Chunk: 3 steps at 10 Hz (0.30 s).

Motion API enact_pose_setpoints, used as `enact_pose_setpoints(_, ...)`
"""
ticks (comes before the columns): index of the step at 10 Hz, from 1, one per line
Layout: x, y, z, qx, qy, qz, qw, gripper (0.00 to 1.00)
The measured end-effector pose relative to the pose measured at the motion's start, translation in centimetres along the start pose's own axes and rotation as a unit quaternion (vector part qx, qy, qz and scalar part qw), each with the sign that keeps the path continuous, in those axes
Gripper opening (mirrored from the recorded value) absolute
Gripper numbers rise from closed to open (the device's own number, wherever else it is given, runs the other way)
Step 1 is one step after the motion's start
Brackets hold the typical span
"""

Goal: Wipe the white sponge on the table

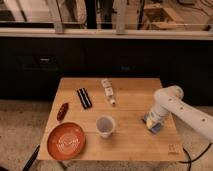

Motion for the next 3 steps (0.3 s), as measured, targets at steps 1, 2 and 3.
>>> enact_pose_setpoints(1,-1.1,-0.5,0.3,0.002,-0.003,0.001,1.0000,0.00)
enact_pose_setpoints(2,-2.1,-1.0,0.3,-0.001,-0.007,-0.003,1.0000,0.00)
enact_pose_setpoints(3,-2.4,-1.6,0.3,-0.004,-0.008,-0.007,0.9999,0.00)
